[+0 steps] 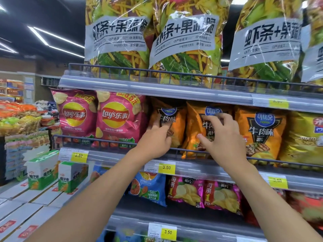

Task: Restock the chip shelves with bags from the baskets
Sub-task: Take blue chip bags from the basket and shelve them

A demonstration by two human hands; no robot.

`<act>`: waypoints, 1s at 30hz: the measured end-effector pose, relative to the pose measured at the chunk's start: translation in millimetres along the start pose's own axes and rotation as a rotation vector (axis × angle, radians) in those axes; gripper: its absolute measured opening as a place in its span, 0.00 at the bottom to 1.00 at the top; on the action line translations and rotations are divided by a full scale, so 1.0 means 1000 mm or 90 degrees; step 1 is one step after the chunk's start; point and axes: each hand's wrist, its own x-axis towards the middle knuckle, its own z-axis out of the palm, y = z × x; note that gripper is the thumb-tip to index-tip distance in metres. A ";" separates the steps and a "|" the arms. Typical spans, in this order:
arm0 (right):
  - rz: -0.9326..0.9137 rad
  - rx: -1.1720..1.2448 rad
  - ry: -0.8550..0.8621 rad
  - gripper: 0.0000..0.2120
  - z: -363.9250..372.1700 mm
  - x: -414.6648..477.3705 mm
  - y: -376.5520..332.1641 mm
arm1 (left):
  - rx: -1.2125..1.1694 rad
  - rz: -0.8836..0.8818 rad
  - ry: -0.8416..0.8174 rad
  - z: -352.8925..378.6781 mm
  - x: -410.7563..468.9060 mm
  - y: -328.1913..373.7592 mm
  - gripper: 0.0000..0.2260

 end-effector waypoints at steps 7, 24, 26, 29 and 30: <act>0.087 -0.101 -0.010 0.33 0.028 0.016 -0.004 | 0.057 -0.060 -0.057 0.006 0.014 0.018 0.31; 0.005 0.183 0.036 0.19 -0.002 -0.022 0.021 | 0.036 -0.010 0.184 0.024 -0.002 0.033 0.33; 0.078 0.135 0.106 0.19 -0.018 -0.032 0.040 | 0.047 -0.024 0.158 0.026 -0.005 0.040 0.37; 0.224 0.036 0.095 0.34 -0.041 -0.041 0.073 | 0.077 -0.033 0.110 0.030 -0.008 0.052 0.36; 0.268 0.007 0.055 0.41 -0.046 -0.041 0.083 | 0.082 -0.032 0.102 0.031 -0.008 0.057 0.34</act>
